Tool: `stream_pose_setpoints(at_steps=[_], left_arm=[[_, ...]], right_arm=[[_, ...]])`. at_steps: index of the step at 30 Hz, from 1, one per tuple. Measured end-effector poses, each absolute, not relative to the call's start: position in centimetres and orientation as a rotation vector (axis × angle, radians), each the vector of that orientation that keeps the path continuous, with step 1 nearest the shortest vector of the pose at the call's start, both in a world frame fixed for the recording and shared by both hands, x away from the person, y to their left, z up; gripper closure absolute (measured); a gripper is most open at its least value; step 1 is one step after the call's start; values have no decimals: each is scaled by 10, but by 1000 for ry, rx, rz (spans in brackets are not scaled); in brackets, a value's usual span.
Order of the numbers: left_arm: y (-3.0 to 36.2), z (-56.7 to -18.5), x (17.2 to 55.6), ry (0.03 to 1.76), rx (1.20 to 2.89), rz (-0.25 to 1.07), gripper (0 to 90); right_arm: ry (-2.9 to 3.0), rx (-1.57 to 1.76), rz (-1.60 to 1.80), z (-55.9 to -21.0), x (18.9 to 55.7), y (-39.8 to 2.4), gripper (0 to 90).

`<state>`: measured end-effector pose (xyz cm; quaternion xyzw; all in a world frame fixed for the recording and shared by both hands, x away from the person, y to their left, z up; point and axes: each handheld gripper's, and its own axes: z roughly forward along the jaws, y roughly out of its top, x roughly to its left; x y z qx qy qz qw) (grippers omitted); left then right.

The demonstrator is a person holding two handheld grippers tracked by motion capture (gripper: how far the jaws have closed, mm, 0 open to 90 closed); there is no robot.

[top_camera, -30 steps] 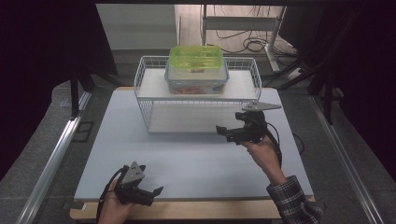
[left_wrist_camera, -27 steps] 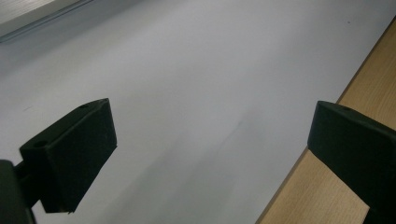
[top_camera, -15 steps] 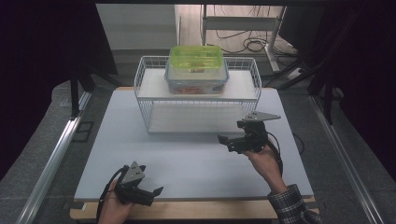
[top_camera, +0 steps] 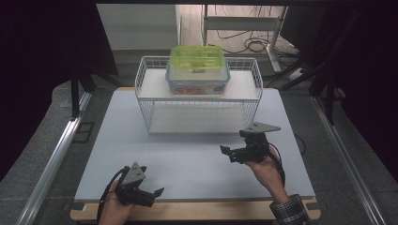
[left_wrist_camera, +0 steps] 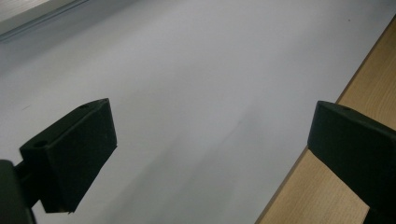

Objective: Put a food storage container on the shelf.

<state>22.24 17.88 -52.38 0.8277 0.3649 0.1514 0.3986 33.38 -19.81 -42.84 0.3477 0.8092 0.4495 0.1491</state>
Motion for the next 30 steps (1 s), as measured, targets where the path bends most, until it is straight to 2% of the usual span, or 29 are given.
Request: stream_pose_setpoints(at_steps=[30], left_arm=[[175,-526,222,900,2126,368,14]], right_arm=[[2417,901,1081,-494,296,-201,14]])
